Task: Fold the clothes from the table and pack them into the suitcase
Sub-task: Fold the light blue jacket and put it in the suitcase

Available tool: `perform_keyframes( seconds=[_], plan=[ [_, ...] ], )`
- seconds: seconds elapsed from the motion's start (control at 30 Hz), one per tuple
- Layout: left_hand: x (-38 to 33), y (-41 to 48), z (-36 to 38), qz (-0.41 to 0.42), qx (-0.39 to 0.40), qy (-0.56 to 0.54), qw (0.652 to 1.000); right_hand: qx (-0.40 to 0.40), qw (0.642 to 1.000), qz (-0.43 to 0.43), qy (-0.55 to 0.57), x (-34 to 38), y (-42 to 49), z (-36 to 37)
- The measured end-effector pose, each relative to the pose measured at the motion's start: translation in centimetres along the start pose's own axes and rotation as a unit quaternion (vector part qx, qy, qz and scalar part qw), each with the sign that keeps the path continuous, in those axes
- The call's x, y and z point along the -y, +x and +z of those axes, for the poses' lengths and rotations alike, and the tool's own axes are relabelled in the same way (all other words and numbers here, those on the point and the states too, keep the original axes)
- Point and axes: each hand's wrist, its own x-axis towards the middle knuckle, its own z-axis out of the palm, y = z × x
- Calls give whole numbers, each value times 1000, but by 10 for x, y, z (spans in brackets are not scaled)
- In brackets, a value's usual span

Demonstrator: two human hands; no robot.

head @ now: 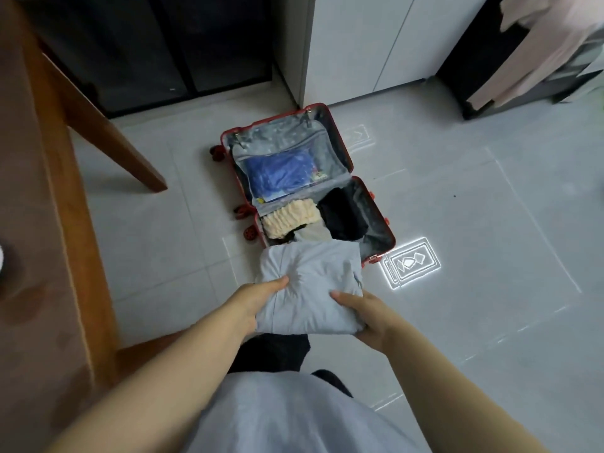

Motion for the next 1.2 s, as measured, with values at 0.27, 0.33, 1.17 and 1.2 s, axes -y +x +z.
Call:
perform_keyframes(
  seconds=[0.27, 0.33, 1.17, 1.2],
  plan=[
    [-72, 52, 87, -17, 29, -14, 999, -36, 998, -43, -14, 93, 47, -52],
    [-83, 69, 105, -14, 21, -32, 999, -34, 998, -54, -24, 117, 60, -67],
    [-105, 620, 204, 288, -123, 65, 947, -141, 914, -233, -301, 173, 596, -255],
    [-107, 640, 203, 295, -148, 105, 938, -153, 898, -235, -339, 172, 620, -260]
  ],
)
